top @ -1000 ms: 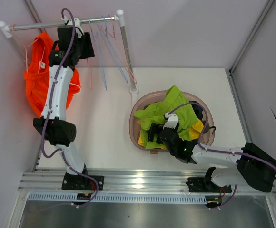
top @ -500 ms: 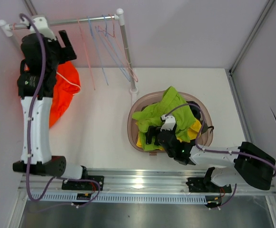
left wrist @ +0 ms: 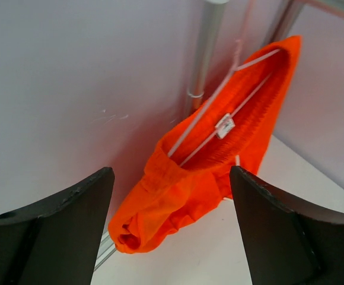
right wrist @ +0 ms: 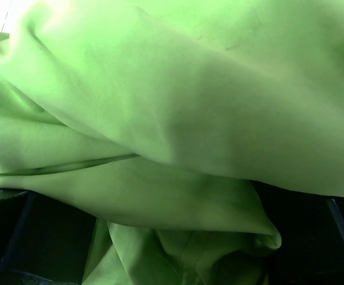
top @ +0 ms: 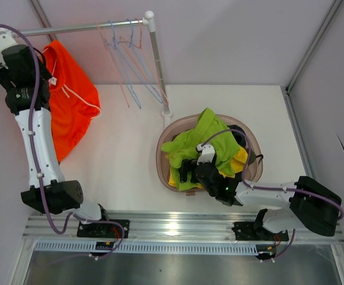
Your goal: Remove the shorts from the hanger
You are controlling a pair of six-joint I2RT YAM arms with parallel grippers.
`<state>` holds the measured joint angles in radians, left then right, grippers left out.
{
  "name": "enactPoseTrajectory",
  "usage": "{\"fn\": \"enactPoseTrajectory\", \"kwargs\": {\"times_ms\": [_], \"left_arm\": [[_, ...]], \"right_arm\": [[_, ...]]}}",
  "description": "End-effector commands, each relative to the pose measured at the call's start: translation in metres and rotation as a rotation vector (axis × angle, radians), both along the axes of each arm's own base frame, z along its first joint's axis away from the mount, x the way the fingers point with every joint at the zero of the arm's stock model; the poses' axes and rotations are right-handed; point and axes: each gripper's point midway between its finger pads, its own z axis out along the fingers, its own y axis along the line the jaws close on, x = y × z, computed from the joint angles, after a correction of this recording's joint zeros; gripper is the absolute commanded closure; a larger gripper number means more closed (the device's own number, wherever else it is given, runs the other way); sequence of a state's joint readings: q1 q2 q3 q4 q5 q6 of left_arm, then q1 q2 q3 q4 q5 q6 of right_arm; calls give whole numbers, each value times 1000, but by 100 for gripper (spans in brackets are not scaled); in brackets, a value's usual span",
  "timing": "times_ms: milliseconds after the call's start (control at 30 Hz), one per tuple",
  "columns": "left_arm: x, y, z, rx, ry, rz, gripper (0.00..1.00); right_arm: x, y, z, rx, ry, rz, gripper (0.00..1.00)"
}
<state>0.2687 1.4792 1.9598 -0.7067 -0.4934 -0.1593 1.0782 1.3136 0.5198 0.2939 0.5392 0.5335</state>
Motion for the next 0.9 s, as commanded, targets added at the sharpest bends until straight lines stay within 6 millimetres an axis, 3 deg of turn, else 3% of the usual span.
{"fn": "enactPoseTrajectory", "kwargs": {"times_ms": [0,67,133,200,267,333,367,400,467,667,867], "left_arm": [[-4,28,0,-42,-31,77,17],[3,37,-11,-67,-18,87,18],[8,43,-12,-87,-24,89,28],[20,46,-27,-114,13,80,34],[29,49,-26,-127,6,71,36],[46,52,-48,-173,51,46,37],[50,53,-38,-171,24,40,37],[60,55,-56,-197,67,32,38],[69,52,-52,-210,51,0,39],[89,49,-73,-259,81,-46,40],[100,49,-73,-270,71,-72,49]], "right_arm": [[-37,12,-40,-55,155,156,1],[-37,12,-42,-64,161,157,1],[-35,14,-40,-65,158,152,1],[-33,12,-40,-67,154,135,1],[-31,11,-40,-69,155,120,1],[-29,11,-41,-73,158,104,1],[-30,11,-41,-76,158,103,1],[-30,10,-42,-78,158,99,1],[-28,10,-40,-74,156,85,1],[-27,9,-45,-93,163,68,0],[-26,9,-45,-95,159,61,1]]}}
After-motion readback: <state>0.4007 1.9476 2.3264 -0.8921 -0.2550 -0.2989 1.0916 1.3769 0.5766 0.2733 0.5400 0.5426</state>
